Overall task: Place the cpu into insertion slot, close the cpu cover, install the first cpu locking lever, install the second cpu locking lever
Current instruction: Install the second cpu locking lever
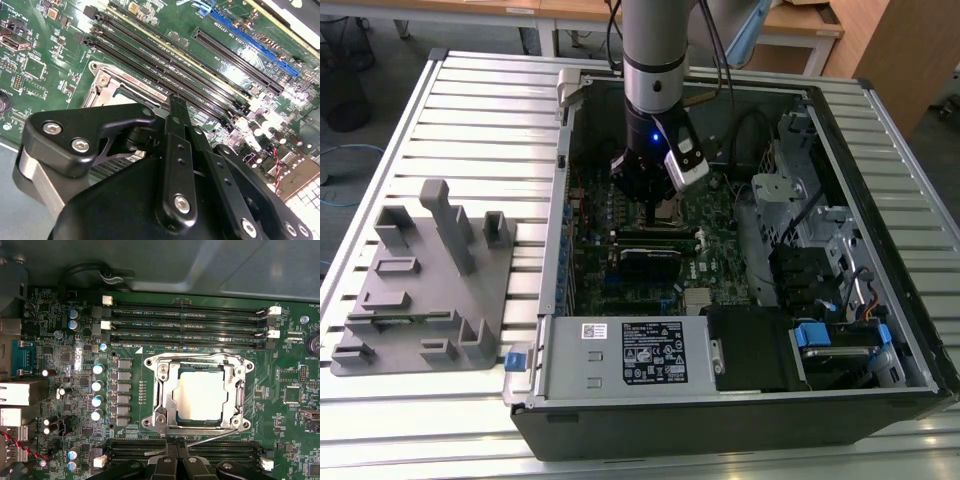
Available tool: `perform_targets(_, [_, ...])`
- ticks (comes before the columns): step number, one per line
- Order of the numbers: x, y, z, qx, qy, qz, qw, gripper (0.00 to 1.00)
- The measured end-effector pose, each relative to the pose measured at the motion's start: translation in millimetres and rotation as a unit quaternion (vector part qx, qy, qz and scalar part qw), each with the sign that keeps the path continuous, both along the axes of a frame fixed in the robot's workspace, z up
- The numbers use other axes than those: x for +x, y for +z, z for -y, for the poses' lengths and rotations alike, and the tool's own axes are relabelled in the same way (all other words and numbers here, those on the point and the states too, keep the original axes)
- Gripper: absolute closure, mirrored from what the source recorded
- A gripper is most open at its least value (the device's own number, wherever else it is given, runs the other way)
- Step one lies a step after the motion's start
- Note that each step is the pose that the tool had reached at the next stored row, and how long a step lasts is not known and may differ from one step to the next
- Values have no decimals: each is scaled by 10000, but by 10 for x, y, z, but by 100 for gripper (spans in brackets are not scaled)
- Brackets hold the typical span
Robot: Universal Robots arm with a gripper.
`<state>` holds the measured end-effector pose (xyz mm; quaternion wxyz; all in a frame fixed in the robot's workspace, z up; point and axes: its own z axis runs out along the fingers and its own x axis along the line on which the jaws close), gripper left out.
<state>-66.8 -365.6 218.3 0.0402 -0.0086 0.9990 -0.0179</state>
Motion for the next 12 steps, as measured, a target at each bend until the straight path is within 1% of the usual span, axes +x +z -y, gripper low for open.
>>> perform_targets(7, [0,-4,0,1,0,0,10000,89])
perform_targets(12, [-36,-50,0,6,0,8,10000,89])
